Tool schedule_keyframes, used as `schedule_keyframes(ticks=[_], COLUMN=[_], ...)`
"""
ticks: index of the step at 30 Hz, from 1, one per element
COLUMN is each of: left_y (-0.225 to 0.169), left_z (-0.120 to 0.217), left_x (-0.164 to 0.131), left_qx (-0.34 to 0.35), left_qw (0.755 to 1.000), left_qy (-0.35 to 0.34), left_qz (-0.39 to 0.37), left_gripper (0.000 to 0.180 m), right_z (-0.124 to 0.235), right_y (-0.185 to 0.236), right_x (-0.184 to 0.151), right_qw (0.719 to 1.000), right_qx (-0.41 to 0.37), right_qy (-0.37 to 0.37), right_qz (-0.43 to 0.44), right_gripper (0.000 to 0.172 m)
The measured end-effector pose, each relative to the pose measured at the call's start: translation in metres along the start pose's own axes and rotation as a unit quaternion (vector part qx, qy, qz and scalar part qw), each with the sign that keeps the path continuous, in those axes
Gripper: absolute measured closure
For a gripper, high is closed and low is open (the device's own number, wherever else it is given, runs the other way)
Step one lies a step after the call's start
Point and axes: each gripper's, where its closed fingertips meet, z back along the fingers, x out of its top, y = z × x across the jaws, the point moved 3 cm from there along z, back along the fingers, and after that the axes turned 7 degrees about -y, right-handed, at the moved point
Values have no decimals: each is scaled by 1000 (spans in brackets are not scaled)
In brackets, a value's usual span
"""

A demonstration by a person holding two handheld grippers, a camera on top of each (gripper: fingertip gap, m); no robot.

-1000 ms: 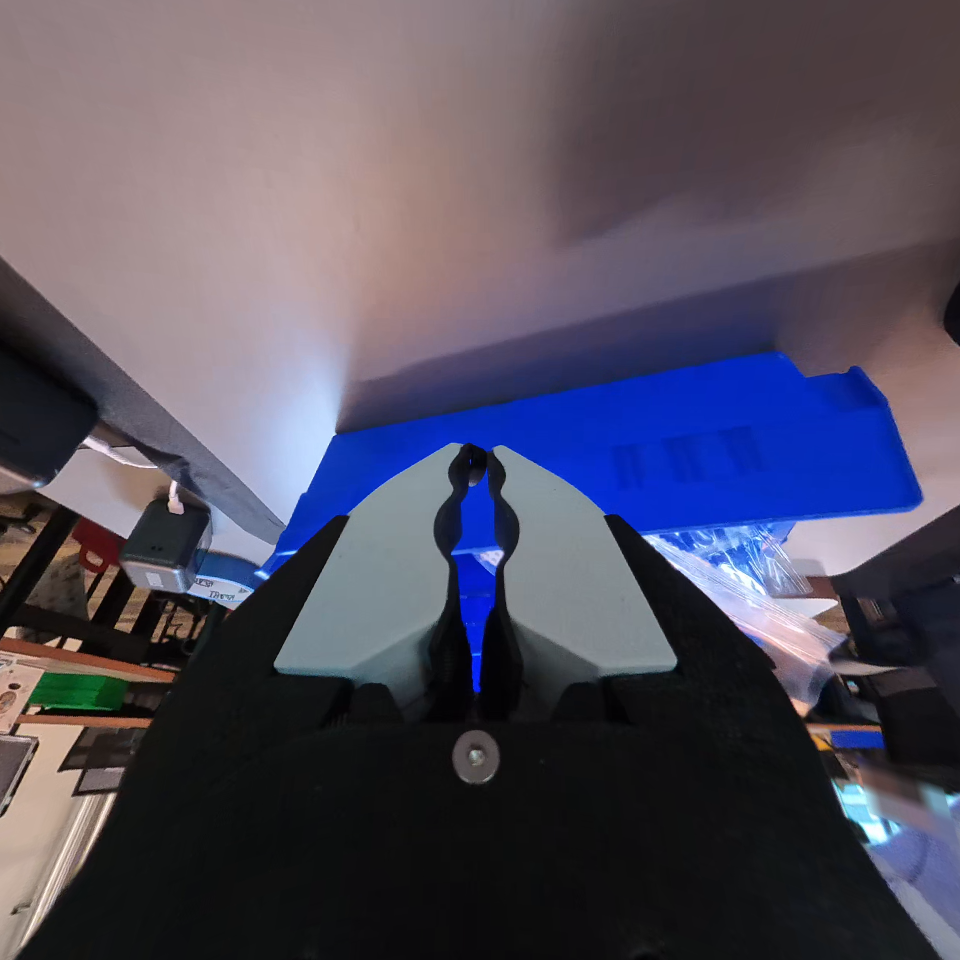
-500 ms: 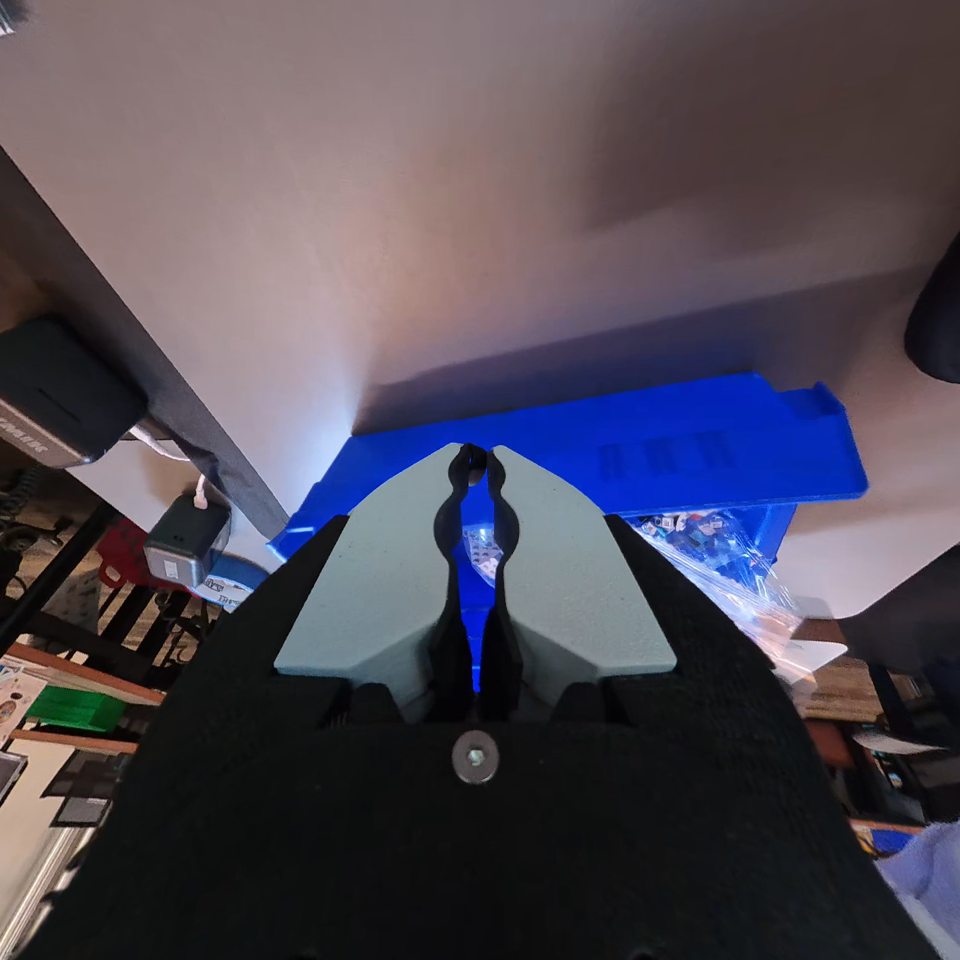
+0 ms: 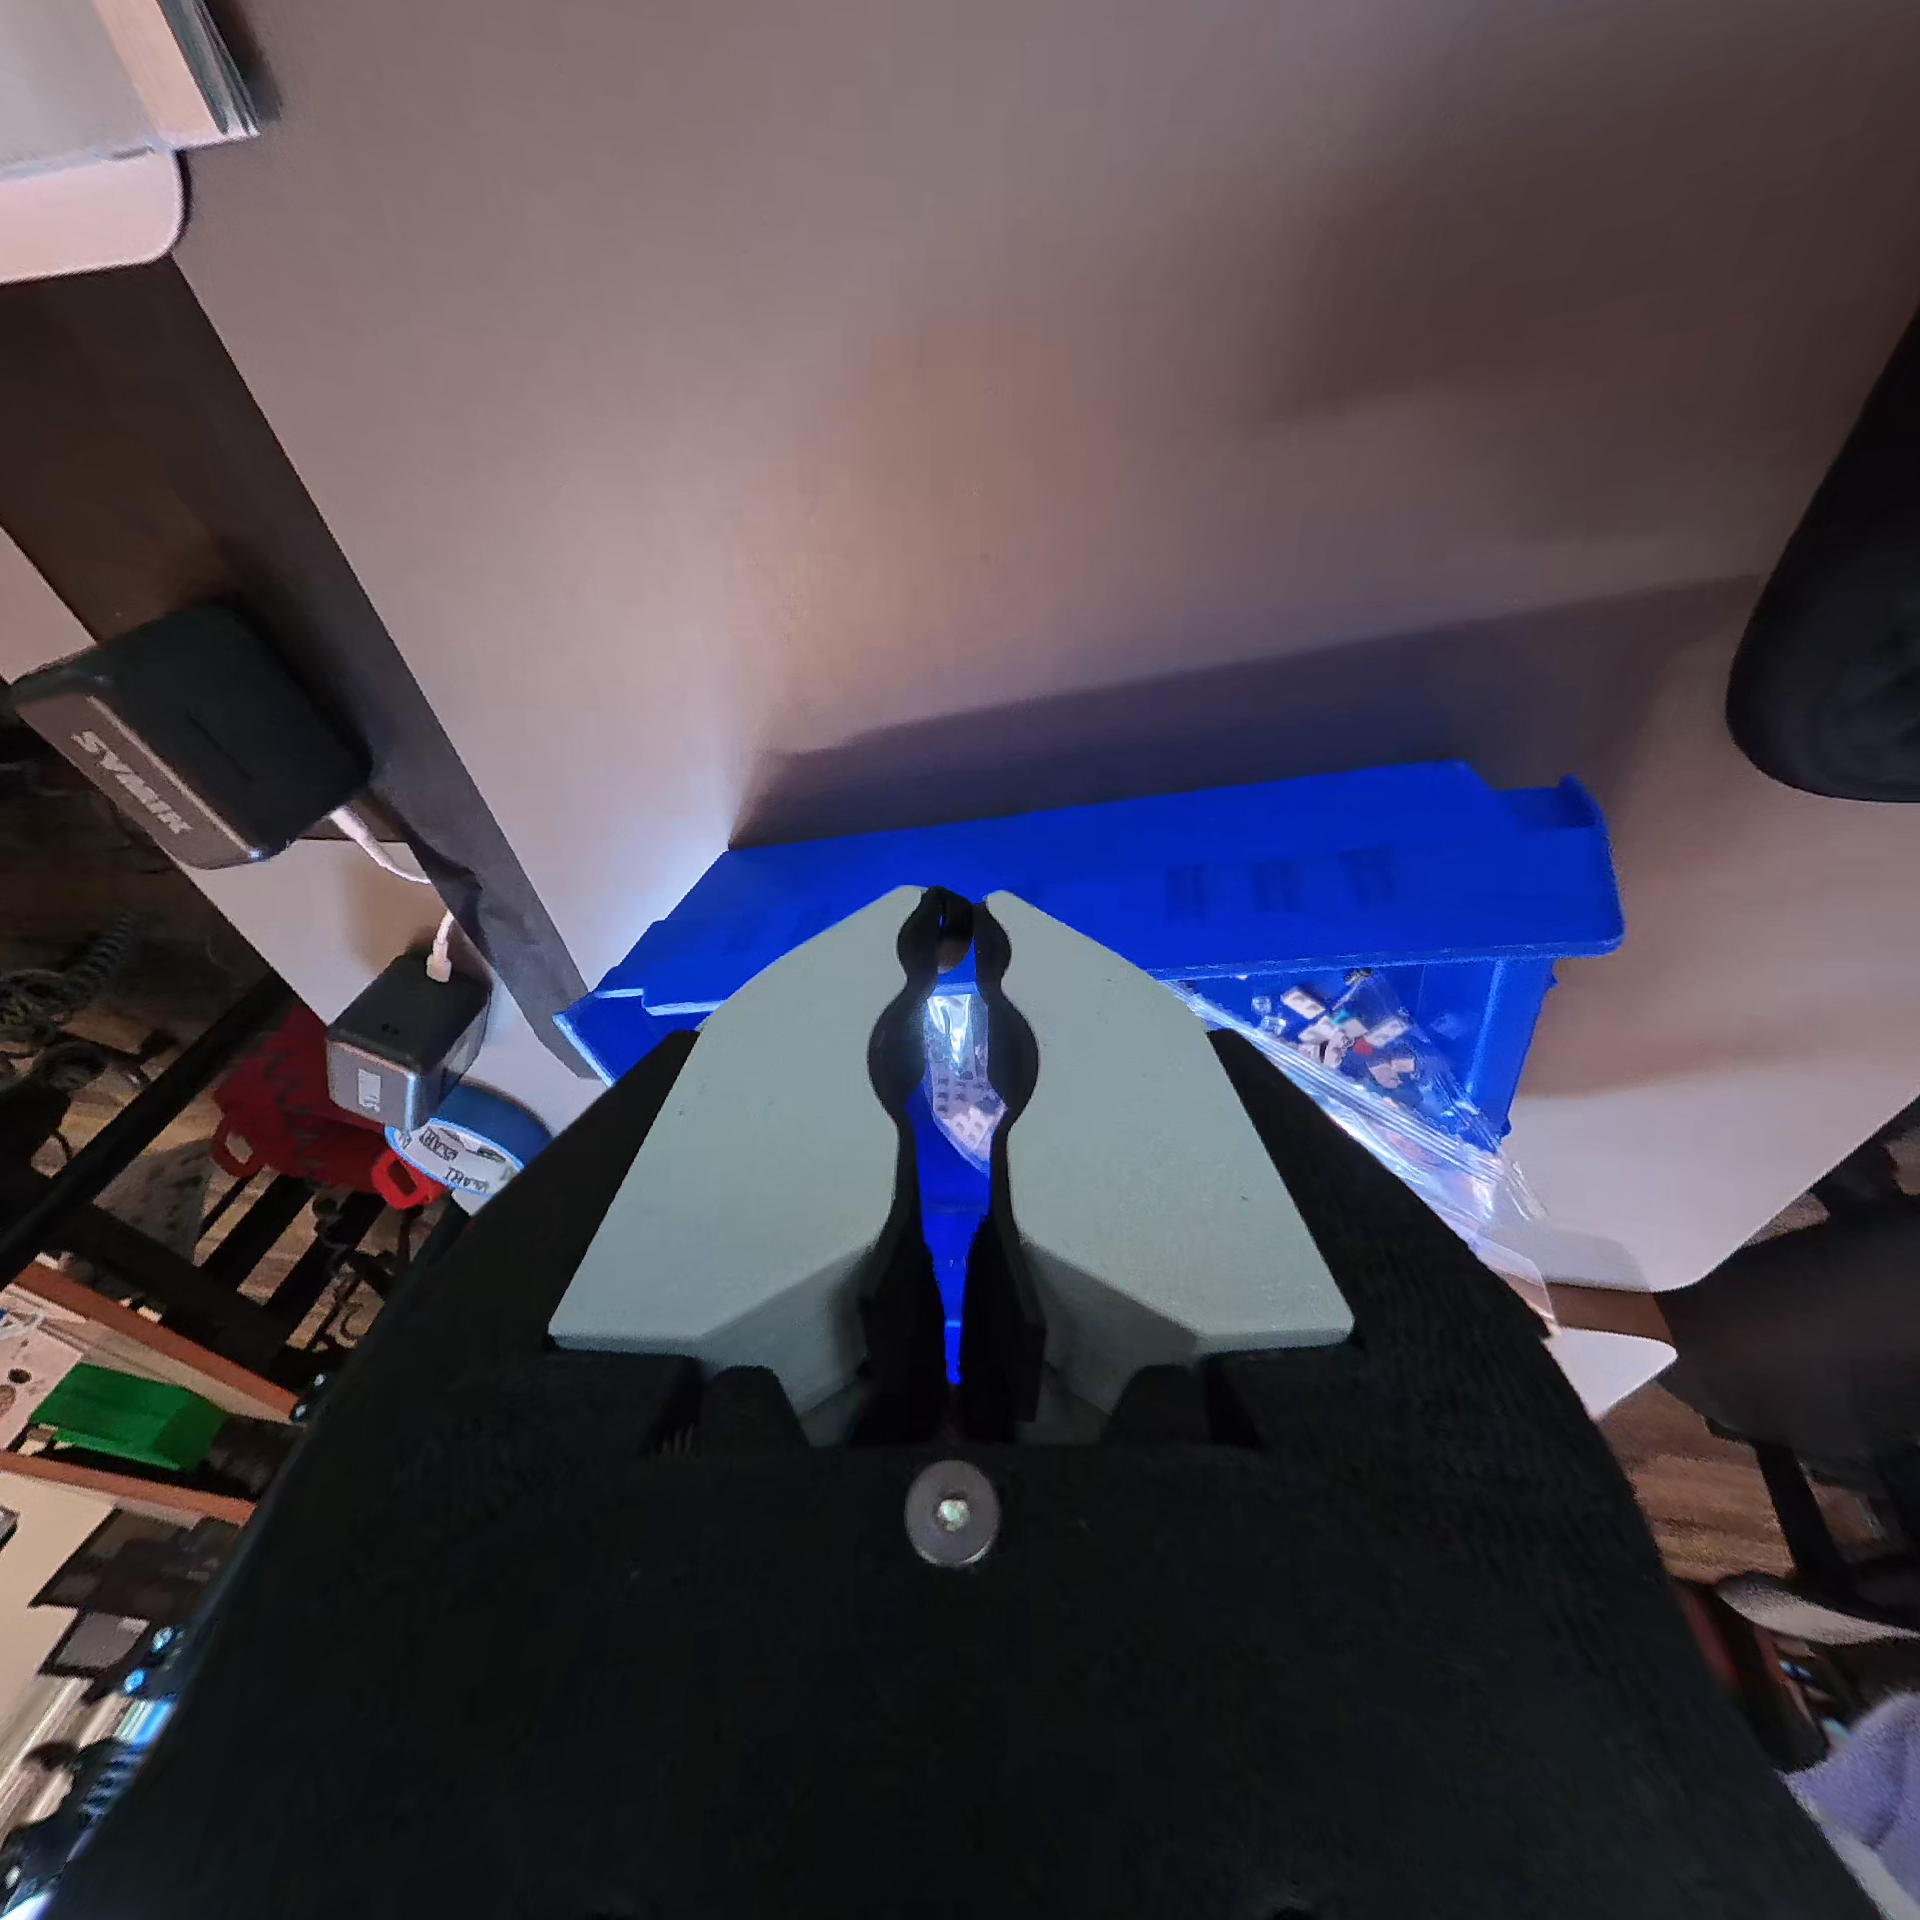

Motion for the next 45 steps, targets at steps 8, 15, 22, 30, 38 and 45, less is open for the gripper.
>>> schedule_keyframes(ticks=[8,15,22,30,38,45], left_y=[-6,-23,-49,-108,-127,-132], left_z=[7,28,53,69,25,7], left_x=[2,-7,-23,-103,-138,-137], left_qx=[-9,-35,-80,-76,-61,-49], left_qw=[999,993,976,971,967,955], left_qy=[-45,-109,-188,-202,-185,-190], left_qz=[15,38,69,107,164,223], left_gripper=[174,174,174,174,173,158], right_z=[0,-1,-3,-7,-12,-44], right_y=[1,3,9,13,12,1], right_x=[0,0,-3,-7,-13,-33], right_qw=[1000,1000,999,997,996,905], right_qx=[1,2,9,19,24,107], right_qy=[1,6,21,46,81,411], right_qz=[4,11,38,54,34,2], right_gripper=[159,159,159,159,162,130])
